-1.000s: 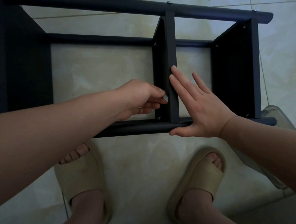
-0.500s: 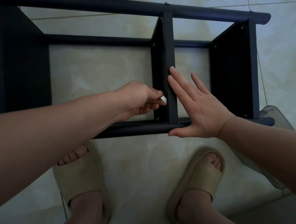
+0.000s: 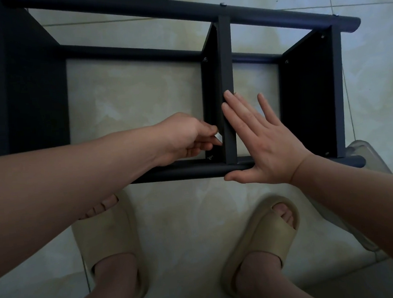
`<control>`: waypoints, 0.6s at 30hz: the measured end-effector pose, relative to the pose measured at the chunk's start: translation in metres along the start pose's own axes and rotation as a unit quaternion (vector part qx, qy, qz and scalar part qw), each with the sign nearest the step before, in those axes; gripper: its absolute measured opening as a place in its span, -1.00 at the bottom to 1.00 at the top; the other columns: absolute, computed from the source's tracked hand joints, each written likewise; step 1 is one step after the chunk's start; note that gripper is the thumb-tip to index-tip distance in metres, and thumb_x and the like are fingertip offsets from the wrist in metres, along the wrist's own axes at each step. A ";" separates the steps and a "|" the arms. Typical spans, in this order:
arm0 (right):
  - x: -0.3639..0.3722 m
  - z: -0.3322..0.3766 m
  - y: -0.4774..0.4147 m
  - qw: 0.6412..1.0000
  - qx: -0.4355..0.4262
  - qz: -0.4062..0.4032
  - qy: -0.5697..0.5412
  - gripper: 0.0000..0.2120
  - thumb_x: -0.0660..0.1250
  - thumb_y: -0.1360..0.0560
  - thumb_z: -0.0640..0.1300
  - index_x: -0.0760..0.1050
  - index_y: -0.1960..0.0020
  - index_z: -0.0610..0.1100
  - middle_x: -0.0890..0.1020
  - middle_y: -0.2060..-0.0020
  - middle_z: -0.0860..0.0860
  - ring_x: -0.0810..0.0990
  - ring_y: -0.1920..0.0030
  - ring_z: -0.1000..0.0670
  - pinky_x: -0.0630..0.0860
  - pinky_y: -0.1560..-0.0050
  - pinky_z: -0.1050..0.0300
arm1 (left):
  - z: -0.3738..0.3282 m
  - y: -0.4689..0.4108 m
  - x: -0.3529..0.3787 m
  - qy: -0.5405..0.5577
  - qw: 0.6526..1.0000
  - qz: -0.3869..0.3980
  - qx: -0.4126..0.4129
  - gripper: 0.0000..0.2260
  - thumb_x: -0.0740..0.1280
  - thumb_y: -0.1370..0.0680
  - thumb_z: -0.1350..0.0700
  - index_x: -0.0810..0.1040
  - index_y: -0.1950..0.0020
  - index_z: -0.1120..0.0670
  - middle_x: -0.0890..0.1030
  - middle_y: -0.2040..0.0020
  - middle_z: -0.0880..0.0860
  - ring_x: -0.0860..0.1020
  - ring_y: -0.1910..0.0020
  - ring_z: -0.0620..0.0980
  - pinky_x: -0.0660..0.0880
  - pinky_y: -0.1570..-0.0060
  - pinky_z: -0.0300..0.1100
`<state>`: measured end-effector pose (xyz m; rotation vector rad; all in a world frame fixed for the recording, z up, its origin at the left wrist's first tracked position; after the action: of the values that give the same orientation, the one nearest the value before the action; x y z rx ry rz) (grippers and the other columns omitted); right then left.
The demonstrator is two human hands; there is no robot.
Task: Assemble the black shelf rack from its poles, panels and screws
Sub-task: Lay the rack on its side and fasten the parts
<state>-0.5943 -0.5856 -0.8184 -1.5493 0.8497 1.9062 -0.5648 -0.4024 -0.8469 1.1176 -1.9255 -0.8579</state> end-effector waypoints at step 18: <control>0.000 -0.001 0.000 1.000 0.004 0.006 -0.023 0.11 0.15 -0.47 0.52 0.00 -0.63 -0.31 0.01 -0.63 -0.22 0.00 -0.64 -0.20 -0.02 -0.59 -0.33 | 0.000 -0.005 -0.014 -0.070 0.995 0.067 0.000 -0.91 0.31 -0.63 0.16 0.58 0.06 0.07 0.74 0.06 0.04 0.63 0.18 -0.12 0.46 0.18 -0.24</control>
<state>-0.5934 -0.5858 -0.8184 -1.4918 0.8482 1.9374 -0.5579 -0.3920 -0.8540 0.9381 -2.0885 -0.8816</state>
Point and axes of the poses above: each hand's wrist, its own y-axis away from the middle knuckle, its own x-axis out of the palm, z = x × y, the point moved 3 cm from there along -y, towards the middle knuckle
